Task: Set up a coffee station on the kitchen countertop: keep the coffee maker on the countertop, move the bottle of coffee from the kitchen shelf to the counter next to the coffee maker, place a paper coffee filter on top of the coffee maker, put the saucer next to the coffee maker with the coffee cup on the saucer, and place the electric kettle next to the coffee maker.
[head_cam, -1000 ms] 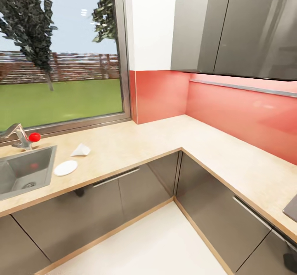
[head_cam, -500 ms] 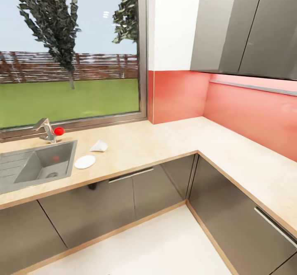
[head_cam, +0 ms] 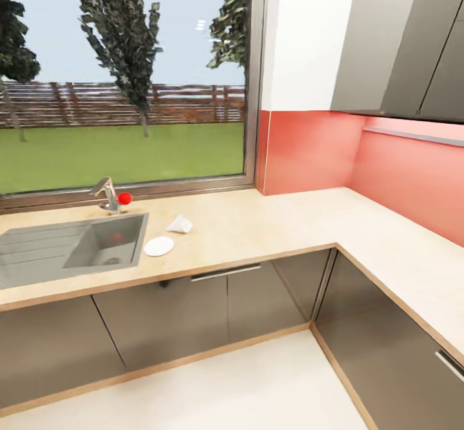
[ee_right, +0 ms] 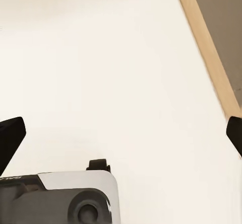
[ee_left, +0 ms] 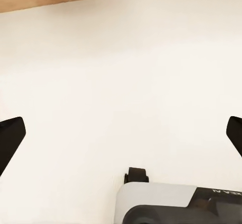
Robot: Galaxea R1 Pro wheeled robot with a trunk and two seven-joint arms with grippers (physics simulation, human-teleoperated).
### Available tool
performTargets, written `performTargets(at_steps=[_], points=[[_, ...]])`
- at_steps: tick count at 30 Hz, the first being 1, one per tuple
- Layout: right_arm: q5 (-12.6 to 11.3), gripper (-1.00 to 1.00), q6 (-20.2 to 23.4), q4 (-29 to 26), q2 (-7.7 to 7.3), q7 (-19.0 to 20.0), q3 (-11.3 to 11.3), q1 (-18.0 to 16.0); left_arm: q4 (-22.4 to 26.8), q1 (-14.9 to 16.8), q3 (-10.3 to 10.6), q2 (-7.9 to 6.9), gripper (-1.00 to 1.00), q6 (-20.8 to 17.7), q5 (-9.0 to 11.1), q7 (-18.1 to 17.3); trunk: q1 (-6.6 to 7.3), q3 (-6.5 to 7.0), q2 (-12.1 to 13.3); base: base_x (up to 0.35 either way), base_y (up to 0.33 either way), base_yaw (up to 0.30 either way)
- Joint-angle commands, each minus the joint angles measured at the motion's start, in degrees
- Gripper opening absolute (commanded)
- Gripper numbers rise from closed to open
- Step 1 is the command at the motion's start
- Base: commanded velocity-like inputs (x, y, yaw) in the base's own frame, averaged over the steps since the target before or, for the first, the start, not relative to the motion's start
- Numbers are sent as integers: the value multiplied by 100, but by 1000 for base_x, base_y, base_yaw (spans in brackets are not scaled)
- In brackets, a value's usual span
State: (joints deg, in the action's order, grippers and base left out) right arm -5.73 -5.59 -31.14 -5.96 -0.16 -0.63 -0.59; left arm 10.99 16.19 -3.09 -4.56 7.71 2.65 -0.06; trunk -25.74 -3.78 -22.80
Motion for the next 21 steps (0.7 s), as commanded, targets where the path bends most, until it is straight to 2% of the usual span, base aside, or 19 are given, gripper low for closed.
performTargets(at_steps=[1, 11, 21], points=[[-59, 100, -21, 3, -2, -2, 10, -3, -6, 7, -16, -1, 100, 19, 27, -2, -4, -12, -12, 74, -247, 277], [-59, 100, -21, 3, -2, -2, 8, -3, 0, 7, -16, -1, 100, 20, 33, -2, -4, -12, -12, 30, -230, 265], [-58, 100, -21, 71, -2, -1, -1, -3, 128, 52, -26, 55, 100, 20, 55, -45, -4, -12, -12, 0, -12, 22]])
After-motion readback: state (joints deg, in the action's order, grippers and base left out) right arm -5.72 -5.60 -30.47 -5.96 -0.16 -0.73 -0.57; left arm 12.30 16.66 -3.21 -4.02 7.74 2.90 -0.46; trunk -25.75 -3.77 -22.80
